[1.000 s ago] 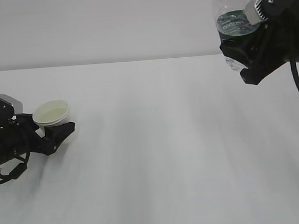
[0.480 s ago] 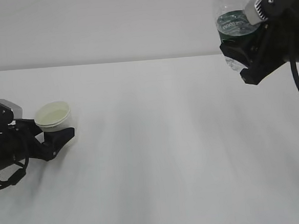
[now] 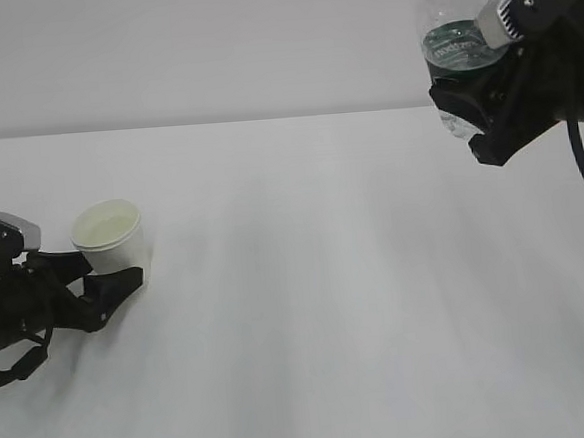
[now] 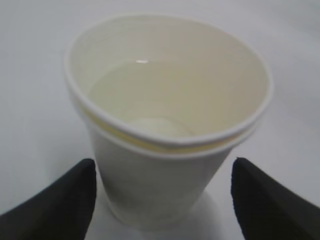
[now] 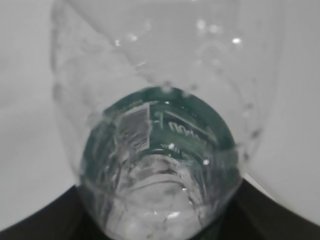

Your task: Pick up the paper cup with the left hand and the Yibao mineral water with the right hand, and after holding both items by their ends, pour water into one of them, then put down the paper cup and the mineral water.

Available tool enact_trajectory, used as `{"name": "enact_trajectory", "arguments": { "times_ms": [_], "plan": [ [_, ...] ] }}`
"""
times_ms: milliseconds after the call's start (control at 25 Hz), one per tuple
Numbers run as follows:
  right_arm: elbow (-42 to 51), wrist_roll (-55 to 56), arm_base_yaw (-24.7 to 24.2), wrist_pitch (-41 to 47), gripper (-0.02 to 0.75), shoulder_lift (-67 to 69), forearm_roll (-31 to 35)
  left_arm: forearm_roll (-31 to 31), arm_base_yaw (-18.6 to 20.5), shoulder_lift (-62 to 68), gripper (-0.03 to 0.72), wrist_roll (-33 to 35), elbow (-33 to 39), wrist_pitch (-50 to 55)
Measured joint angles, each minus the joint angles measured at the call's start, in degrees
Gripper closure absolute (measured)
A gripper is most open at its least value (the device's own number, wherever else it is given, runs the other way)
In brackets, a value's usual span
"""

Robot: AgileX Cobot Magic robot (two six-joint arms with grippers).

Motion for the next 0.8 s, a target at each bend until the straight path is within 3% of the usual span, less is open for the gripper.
{"name": "enact_trajectory", "arguments": {
  "times_ms": [800],
  "plan": [
    [0.0,-0.6,0.0,0.0,0.327,0.0,0.0,-1.2,2.3,-1.1,0.095,1.5,3.1,-0.1]
  ]
}}
